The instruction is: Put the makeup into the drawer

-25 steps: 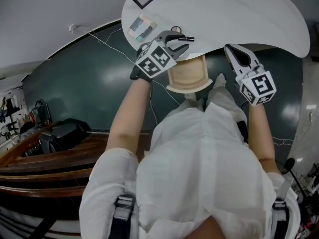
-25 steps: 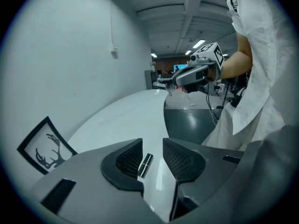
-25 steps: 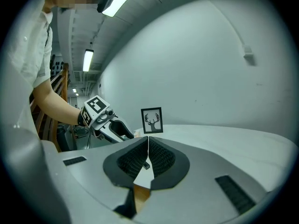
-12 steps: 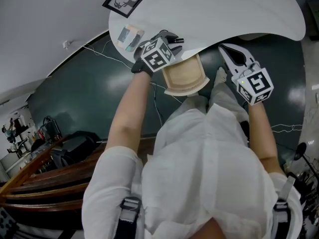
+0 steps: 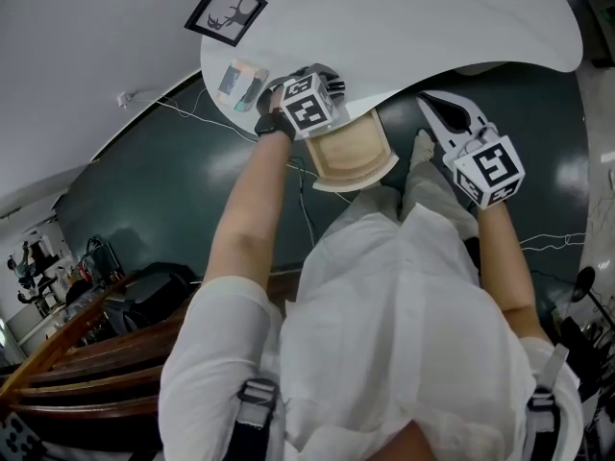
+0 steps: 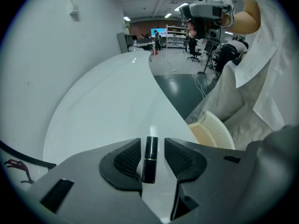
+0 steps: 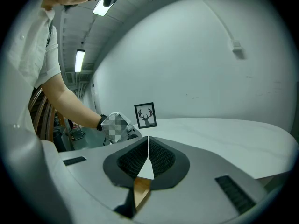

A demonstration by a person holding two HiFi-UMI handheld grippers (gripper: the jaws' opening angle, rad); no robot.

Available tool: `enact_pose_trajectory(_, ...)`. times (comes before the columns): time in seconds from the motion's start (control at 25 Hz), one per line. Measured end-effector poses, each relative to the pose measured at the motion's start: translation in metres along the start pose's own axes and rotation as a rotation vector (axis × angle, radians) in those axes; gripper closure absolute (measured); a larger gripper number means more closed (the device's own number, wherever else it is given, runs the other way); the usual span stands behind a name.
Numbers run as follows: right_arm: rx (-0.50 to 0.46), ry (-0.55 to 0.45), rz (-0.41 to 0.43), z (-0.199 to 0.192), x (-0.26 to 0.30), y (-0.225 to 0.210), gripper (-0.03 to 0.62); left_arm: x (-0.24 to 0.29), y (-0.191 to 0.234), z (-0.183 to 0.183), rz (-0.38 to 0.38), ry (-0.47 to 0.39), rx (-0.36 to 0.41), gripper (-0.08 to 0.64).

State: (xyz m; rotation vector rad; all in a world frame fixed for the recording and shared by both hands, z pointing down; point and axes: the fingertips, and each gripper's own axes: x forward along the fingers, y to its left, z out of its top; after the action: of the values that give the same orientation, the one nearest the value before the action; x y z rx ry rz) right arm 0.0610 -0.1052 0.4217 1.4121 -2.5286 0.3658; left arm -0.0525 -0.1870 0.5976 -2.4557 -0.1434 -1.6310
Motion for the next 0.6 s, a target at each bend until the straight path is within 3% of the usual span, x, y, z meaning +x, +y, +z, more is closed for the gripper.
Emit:
enact_pose_trajectory(0.16,0.004,-0.002,-0.007,0.002,-0.003,-0.007,0.581,0.009,-0.001,-0.009,-0.014,0.074,0.037,0.399)
enact_pose_trajectory(0.32,0.015,-0.001,-0.019,0.001,-0.008,-0.012,0.581,0.012,0.001,-0.01,0.007,0.099,0.042,0.456)
enact_pose_trajectory(0.6,0.009,0.0,-0.017,0.002,-0.008,-0.013,0.581,0.015,0.001,-0.009,0.008,0.123,0.043,0.462)
